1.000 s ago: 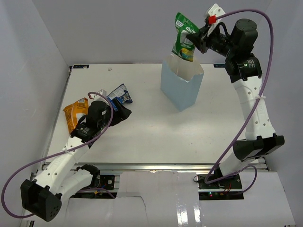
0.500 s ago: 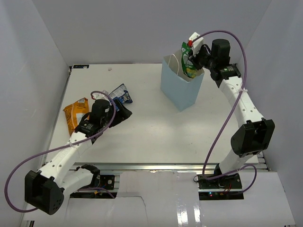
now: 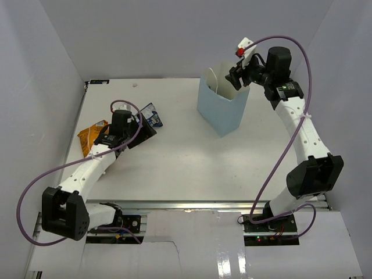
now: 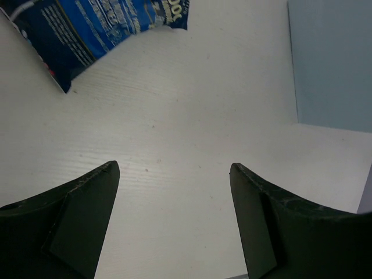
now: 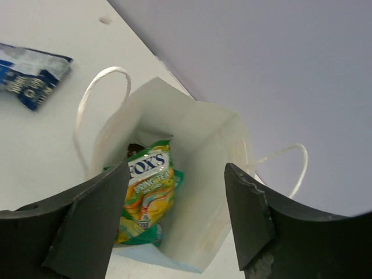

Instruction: Place the snacks into the paper bag

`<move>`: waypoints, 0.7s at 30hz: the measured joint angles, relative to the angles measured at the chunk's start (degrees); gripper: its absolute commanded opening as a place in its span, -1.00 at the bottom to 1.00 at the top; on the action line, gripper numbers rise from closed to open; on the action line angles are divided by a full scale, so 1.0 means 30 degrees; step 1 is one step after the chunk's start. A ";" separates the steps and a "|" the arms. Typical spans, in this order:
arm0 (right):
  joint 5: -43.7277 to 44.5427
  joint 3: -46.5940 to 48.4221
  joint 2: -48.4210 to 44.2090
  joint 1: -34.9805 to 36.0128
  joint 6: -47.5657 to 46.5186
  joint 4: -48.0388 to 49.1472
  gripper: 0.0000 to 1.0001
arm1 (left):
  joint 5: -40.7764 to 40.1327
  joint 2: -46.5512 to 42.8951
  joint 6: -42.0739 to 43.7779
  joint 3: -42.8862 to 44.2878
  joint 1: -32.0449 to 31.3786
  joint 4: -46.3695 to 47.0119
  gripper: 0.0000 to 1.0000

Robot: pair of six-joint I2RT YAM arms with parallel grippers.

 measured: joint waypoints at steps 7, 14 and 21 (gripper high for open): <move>-0.5712 -0.0321 -0.2477 -0.2652 0.0998 -0.2259 0.50 | 0.0102 0.4619 0.3322 0.4306 0.2273 -0.0750 0.62; -0.9537 -0.6484 -0.6200 -0.2805 -0.2171 -0.6018 0.51 | 0.0772 0.9522 0.9471 0.7584 0.2346 -0.0597 0.56; -1.0579 -1.0542 -0.7308 -0.2812 -0.4503 -0.8284 0.53 | 0.0517 1.0258 1.4498 0.7592 0.2186 0.0517 0.56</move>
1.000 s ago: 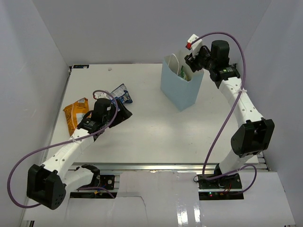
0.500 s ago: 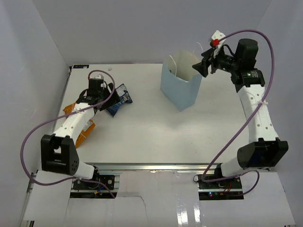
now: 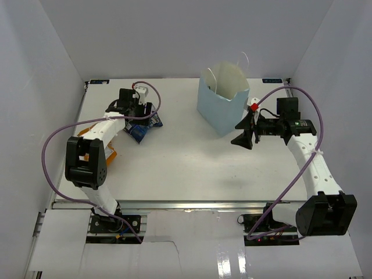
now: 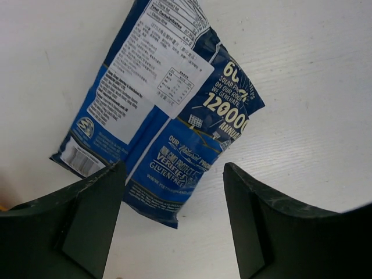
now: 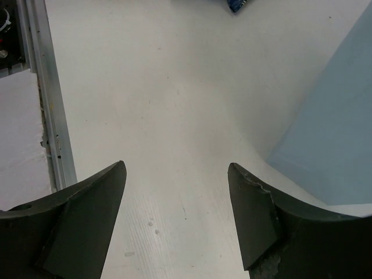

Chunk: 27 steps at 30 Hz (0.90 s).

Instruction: Place the snacks into the paper bag

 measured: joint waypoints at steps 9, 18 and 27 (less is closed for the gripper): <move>-0.0459 -0.0685 -0.0124 0.0000 -0.0641 -0.0219 0.54 | -0.2244 0.1938 0.2980 0.0022 -0.2047 0.1348 0.52; -0.0860 -0.0685 -0.0124 0.0000 -0.0627 -0.0219 0.54 | -0.6368 0.3293 0.3366 0.0291 -0.2820 0.2288 -0.04; -0.1967 -0.0685 -0.0124 0.0007 -0.1333 -0.1027 0.51 | -0.7504 0.3534 0.2812 0.0525 -0.2718 0.2623 -0.81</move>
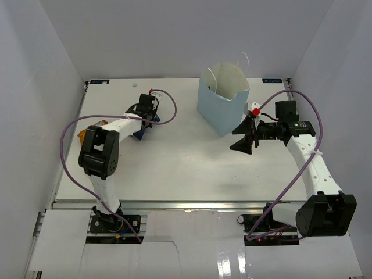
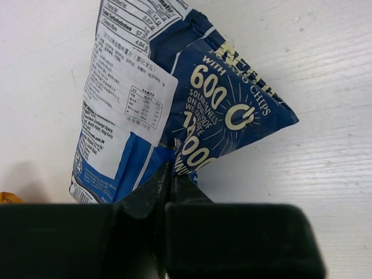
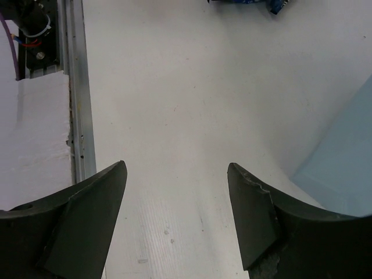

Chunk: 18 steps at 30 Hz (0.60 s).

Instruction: Place the snacks into the paper bag

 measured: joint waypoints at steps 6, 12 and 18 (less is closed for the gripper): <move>-0.0889 0.0000 0.0000 0.1020 -0.2659 -0.2120 0.52 | 0.3730 -0.2900 -0.1115 -0.1617 0.0022 -0.0546 -0.92; -0.0262 0.0087 0.0022 0.4459 -0.4656 -0.2681 0.53 | 1.0622 -0.8276 -0.2834 -0.4277 0.0015 -0.0656 -0.97; 0.3716 0.0095 0.0073 0.8619 -0.2776 0.2470 0.70 | 1.6961 -1.0972 -0.5428 -0.7162 -0.0168 0.0044 -0.98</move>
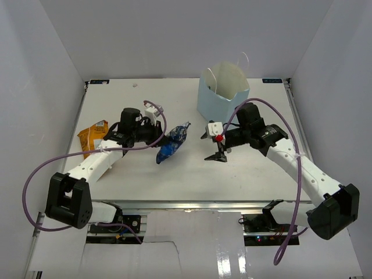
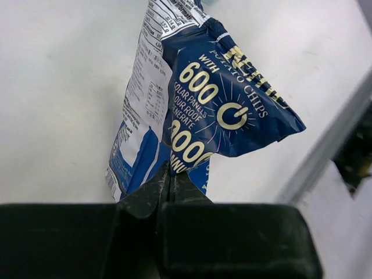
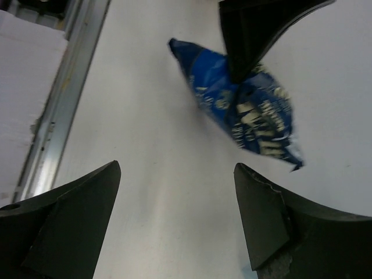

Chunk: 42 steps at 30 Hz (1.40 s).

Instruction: Place the snacks into the paper bag

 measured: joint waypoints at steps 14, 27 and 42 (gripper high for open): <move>0.2251 0.2761 0.4670 0.2645 -0.5187 0.2725 0.81 | 0.4801 -0.4058 -0.3279 -0.3096 -0.0634 0.0372 -0.94; 0.2149 0.4189 0.6521 0.3745 -0.5326 0.1632 -0.30 | 0.5209 -0.5136 -0.3869 -0.3708 -0.0765 0.0546 -0.90; 0.1253 0.4561 0.5304 0.3045 -0.2521 0.0219 -0.85 | 0.0641 -0.8284 -0.3577 -0.3060 -0.0845 -0.0678 0.58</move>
